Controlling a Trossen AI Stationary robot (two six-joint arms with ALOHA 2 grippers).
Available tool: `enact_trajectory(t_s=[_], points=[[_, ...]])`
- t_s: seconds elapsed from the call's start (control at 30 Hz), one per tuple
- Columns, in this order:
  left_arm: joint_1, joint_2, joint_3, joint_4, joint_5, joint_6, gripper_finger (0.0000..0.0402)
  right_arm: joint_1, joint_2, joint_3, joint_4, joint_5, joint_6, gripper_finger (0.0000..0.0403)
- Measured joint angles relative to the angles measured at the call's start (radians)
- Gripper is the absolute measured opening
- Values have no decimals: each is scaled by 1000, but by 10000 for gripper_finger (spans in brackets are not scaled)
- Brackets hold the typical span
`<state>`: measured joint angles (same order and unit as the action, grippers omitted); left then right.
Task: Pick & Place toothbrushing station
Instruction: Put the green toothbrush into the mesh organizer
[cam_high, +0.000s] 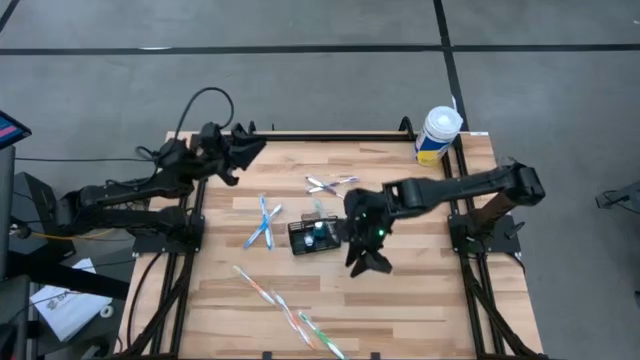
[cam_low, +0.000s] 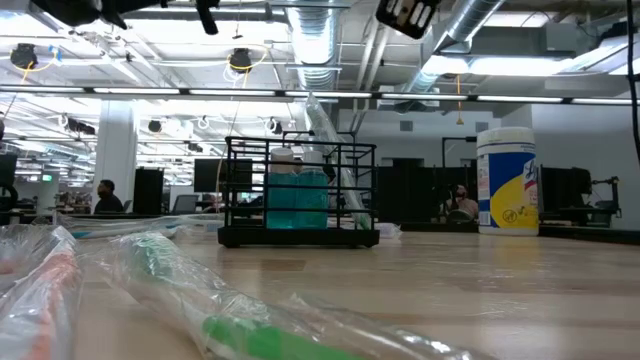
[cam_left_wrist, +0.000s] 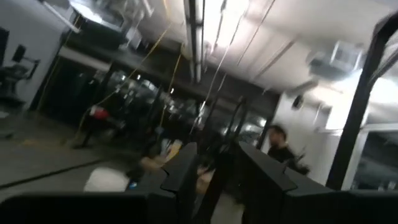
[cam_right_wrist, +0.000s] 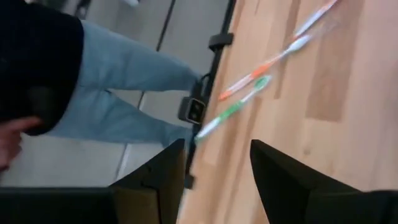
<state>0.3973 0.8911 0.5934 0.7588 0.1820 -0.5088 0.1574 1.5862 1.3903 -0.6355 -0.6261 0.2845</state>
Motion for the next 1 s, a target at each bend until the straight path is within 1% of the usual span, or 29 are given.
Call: enact_trajectory(t_s=[0.07,0.13,0.2,0.3,0.43,0.5,0.6,0.7,0.8,0.9,1.0], points=[[-9,1,0,-23,4,28,88,29,-10,-44,79,7,107,168],[-11,0,0,-41,24,39,75,60,-11,-71,186,55,231,166],[-9,0,0,-68,78,43,66,99,-10,-98,304,122,350,166],[4,-11,0,-157,154,71,62,158,36,-103,454,276,513,169],[39,-48,0,-299,224,155,77,227,143,-102,548,434,747,172],[59,-71,0,-360,229,217,88,261,211,-86,574,473,855,172],[90,-100,0,-443,229,311,105,303,334,-29,630,508,986,169],[119,-114,0,-530,230,354,120,326,445,68,650,532,1064,166],[135,-112,0,-622,229,390,130,321,529,164,647,532,1078,164],[139,-104,0,-681,229,459,135,301,586,240,643,535,1070,165],[139,-95,0,-721,210,496,136,281,608,282,639,530,1037,164]])
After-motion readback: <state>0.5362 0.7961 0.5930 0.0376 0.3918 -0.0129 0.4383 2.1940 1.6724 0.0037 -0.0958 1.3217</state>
